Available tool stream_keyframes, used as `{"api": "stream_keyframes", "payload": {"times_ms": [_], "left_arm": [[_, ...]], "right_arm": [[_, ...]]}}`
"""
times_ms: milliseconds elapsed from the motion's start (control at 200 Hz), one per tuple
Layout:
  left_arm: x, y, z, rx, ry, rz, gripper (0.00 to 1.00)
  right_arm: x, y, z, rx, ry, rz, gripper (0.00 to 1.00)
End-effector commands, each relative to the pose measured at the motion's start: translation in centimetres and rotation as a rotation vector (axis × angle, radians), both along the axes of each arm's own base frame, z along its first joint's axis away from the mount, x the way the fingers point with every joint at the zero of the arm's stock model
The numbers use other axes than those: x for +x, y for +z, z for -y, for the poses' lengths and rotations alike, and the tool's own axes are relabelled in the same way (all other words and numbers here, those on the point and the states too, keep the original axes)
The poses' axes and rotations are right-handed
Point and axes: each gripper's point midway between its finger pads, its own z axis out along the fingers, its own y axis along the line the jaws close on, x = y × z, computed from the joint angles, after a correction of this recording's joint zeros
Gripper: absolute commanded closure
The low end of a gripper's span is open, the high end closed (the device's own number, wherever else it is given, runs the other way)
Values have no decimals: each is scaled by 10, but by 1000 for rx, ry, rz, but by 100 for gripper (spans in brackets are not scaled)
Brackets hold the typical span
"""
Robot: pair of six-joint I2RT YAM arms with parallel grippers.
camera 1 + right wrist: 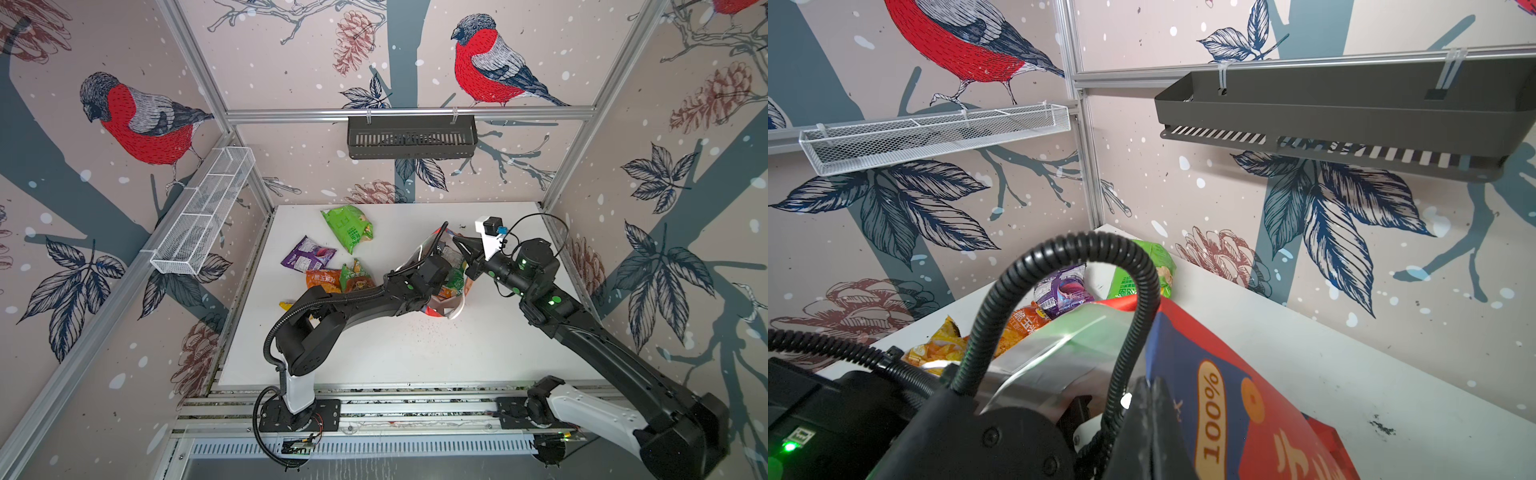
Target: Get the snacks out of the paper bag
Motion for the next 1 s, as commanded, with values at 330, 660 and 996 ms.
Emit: {"api": "stream_keyframes", "payload": {"times_ms": [330, 660, 996], "left_arm": [[-2, 31, -12, -98, 37, 86, 100], [-8, 66, -21, -171, 49, 128, 100], [-11, 85, -23, -206, 25, 176, 100]], "right_arm": [[3, 1, -1, 3, -8, 8, 100], [2, -7, -2, -14, 0, 4, 100], [-1, -9, -7, -31, 14, 7, 100]]}}
